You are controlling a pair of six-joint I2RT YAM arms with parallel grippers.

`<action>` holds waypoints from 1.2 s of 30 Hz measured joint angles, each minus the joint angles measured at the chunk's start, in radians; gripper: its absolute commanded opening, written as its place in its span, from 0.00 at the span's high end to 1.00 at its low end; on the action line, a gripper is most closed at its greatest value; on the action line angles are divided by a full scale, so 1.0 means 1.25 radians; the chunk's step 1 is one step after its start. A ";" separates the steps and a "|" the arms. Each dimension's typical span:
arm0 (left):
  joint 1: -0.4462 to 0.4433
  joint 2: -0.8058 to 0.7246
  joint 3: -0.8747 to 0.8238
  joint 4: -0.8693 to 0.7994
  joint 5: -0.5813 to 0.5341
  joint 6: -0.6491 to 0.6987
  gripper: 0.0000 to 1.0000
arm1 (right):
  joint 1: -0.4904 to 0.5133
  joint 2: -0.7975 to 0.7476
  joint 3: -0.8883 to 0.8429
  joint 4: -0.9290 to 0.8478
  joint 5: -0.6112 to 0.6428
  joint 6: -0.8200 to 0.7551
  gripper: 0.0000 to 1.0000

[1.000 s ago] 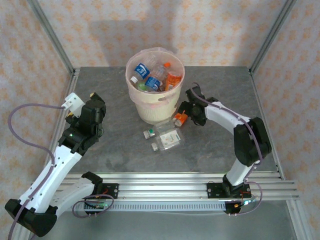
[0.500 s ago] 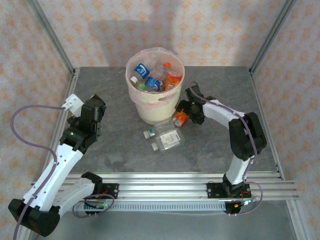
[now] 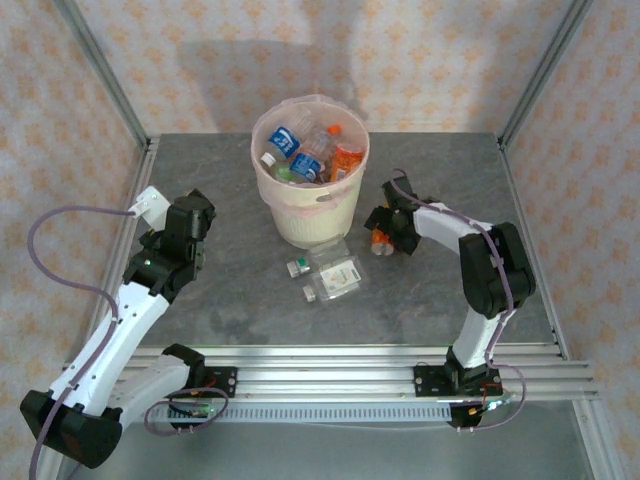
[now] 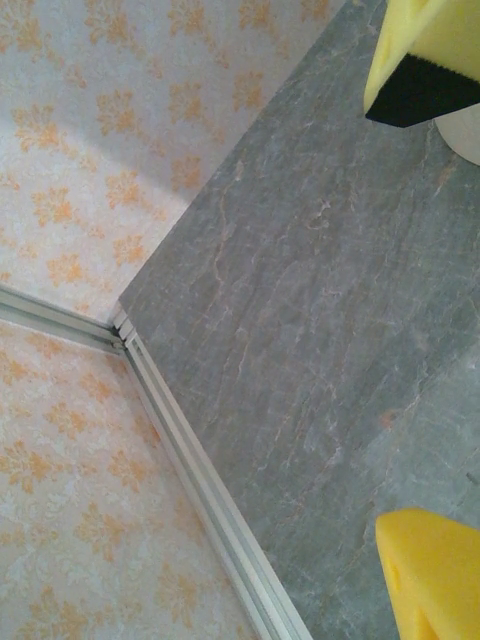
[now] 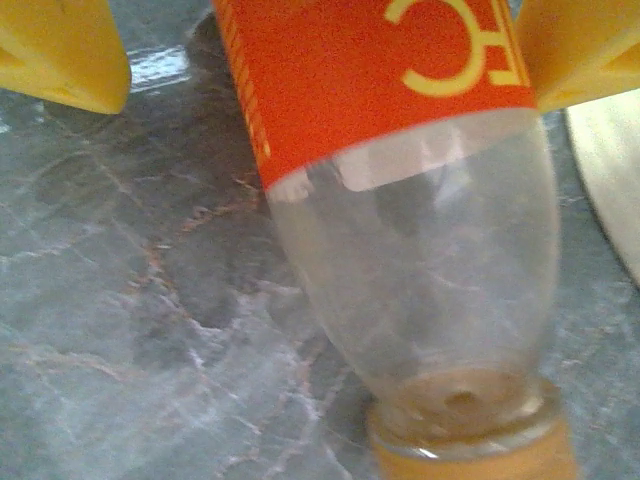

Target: Put the plastic bottles in the bin

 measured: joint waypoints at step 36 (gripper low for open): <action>0.002 0.000 0.000 0.000 -0.001 0.000 0.00 | 0.026 -0.046 -0.015 -0.165 0.121 -0.069 0.52</action>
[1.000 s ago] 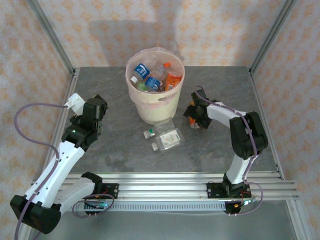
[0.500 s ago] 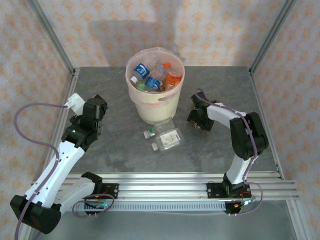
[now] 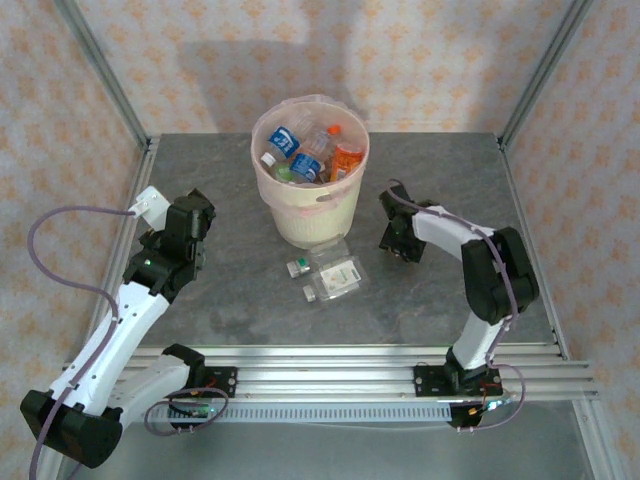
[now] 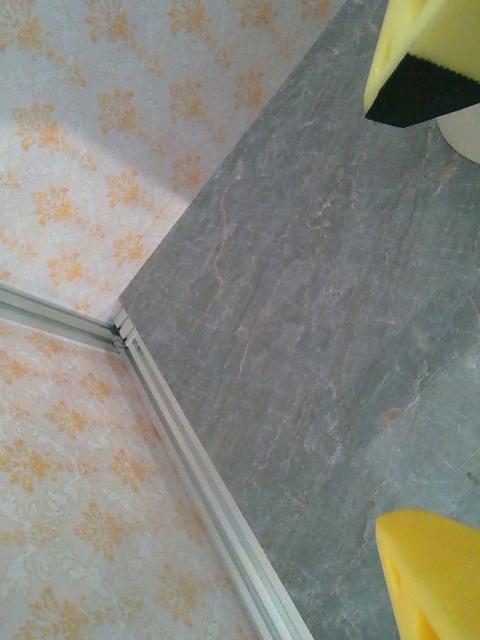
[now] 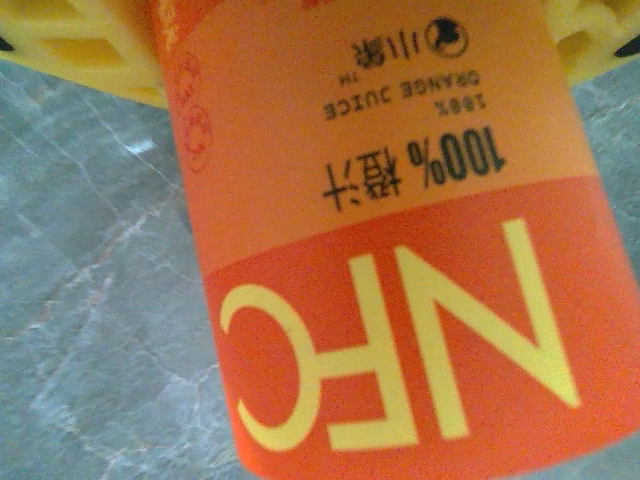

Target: Put the plastic bottles in the bin

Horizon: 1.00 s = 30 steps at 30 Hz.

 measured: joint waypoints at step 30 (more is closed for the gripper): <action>0.000 0.017 0.000 0.000 0.001 0.003 0.00 | 0.058 -0.284 0.408 -0.093 0.002 -0.078 0.58</action>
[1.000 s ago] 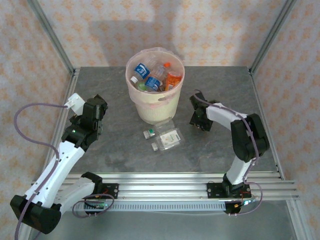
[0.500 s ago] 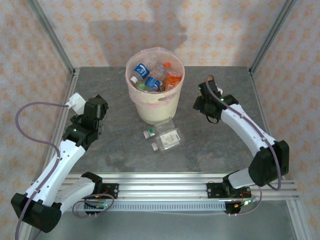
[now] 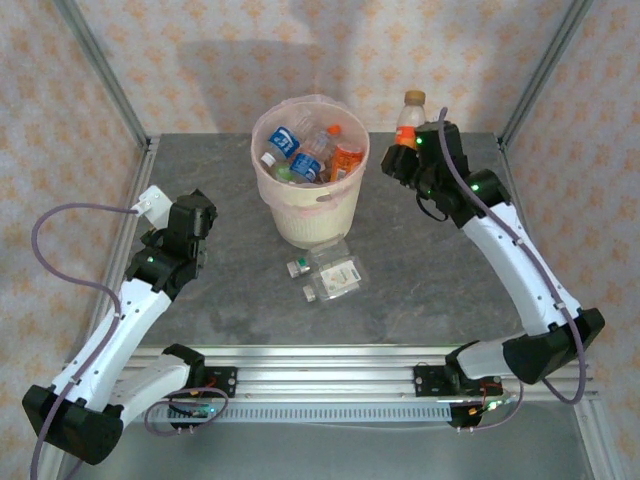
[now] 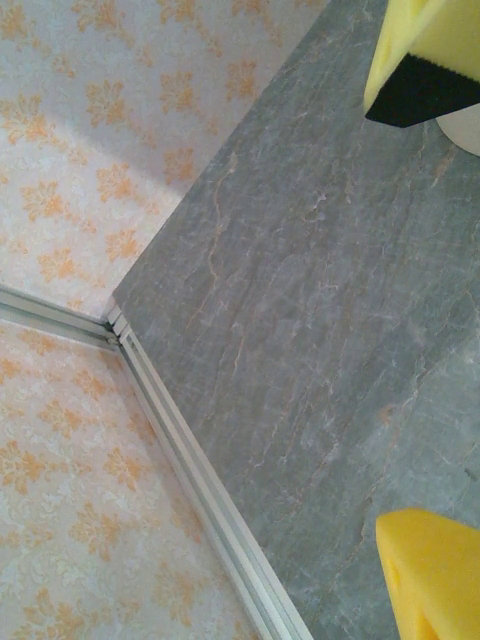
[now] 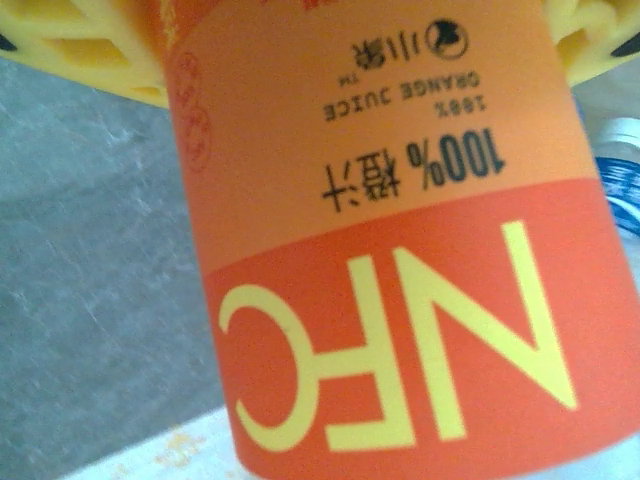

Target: Put the plastic bottles in the bin

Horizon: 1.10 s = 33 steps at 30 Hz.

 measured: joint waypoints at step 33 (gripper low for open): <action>0.000 0.005 0.001 0.001 0.039 0.001 0.00 | 0.114 0.604 0.805 -0.212 -0.222 -0.230 0.57</action>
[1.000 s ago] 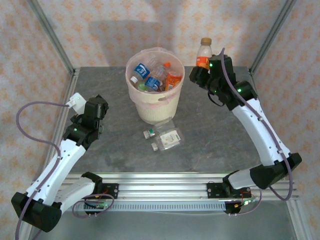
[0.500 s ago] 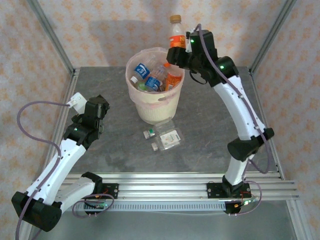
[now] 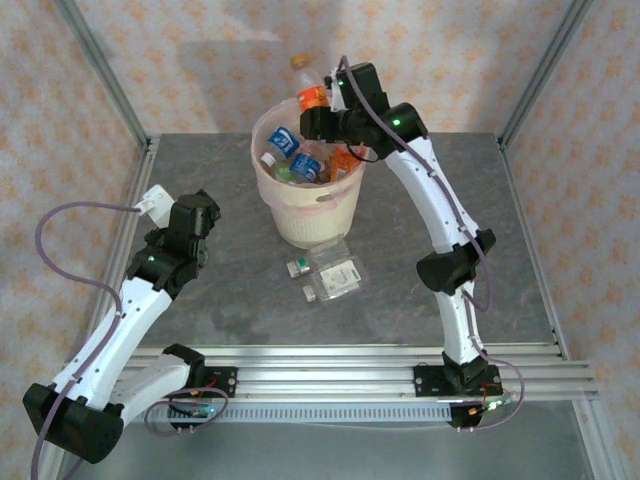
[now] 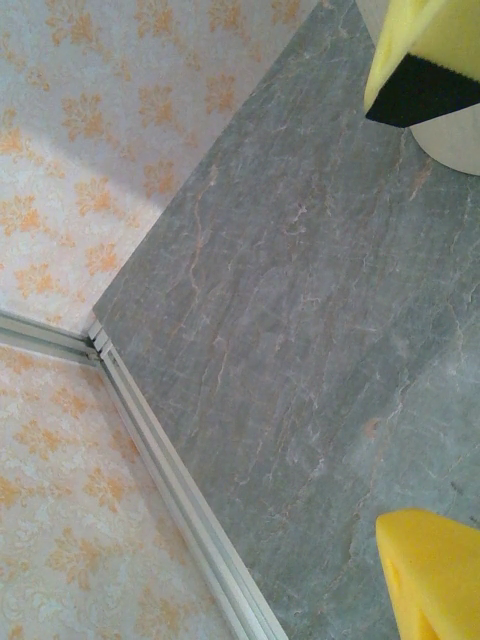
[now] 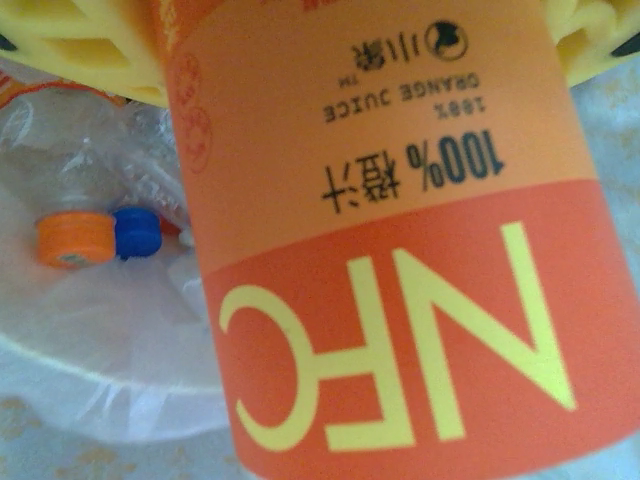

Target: Put the plastic bottles in the bin

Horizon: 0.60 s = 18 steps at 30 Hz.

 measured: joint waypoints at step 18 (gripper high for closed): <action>0.000 0.000 0.000 0.000 0.000 0.000 0.00 | 0.062 0.001 0.003 -0.151 0.119 -0.080 0.37</action>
